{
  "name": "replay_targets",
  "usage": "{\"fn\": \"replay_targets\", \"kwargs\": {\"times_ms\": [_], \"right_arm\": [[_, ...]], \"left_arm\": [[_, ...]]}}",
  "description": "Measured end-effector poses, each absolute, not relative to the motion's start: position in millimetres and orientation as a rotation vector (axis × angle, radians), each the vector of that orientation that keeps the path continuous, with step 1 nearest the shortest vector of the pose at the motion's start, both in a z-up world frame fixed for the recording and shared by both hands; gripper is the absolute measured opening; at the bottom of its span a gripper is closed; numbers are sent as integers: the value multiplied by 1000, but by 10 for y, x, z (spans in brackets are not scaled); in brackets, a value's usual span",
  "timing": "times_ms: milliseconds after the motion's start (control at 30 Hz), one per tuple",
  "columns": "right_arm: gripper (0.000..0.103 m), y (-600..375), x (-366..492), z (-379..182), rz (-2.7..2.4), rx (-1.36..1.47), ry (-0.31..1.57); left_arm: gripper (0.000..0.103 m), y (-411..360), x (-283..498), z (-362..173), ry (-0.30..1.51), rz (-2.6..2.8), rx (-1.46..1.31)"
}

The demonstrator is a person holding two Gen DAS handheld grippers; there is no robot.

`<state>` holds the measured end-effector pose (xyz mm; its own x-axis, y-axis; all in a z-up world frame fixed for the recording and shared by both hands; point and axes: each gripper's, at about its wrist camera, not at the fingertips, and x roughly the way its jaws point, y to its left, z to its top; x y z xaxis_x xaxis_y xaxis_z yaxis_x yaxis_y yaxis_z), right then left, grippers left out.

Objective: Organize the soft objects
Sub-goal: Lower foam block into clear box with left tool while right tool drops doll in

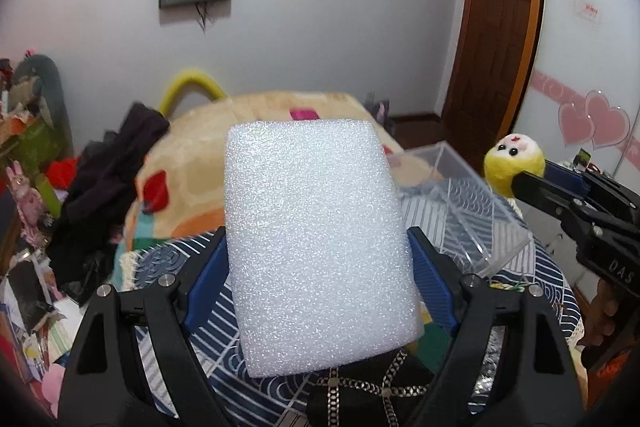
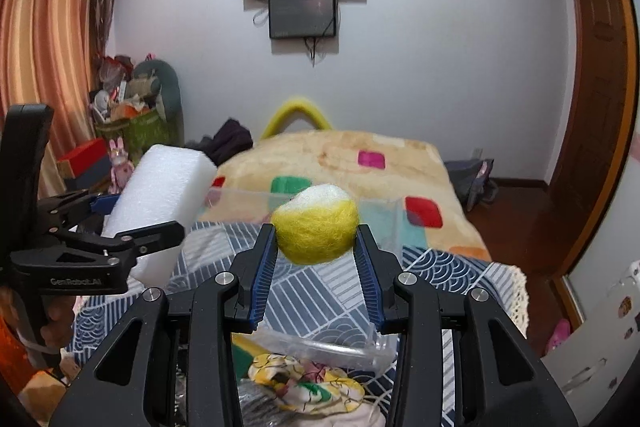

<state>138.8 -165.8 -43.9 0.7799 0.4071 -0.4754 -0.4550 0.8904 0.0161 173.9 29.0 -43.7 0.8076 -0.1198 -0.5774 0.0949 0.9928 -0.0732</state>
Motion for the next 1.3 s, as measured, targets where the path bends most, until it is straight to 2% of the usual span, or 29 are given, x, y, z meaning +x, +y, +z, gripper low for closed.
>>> {"fn": "replay_targets", "kwargs": {"times_ms": [300,600,667,733,800,900,1033,1300], "right_arm": [[36,-1484,1575,-732,469,-217,638],[38,-1502,1591,-767,506,-232,702],[40,-1503,1554,-742,505,-242,696],[57,-1512,1522,-703,507,-242,683],[66,-1526,1465,-621,492,-237,646],[66,-1546,1398,-507,488,-224,608],[67,-1603,1287,-335,480,-203,552],[72,-1718,1041,-208,459,-177,471]], "left_arm": [[84,151,2178,-791,752,-131,6],[85,112,2291,-956,827,-135,2],[86,97,2289,-975,842,-132,-4],[87,95,2276,-977,848,-128,-6],[90,85,2247,-957,848,-121,-2],[91,80,2163,-877,824,-112,8],[98,97,1994,-714,769,-98,9],[101,195,1569,-470,675,-98,-11]]}}
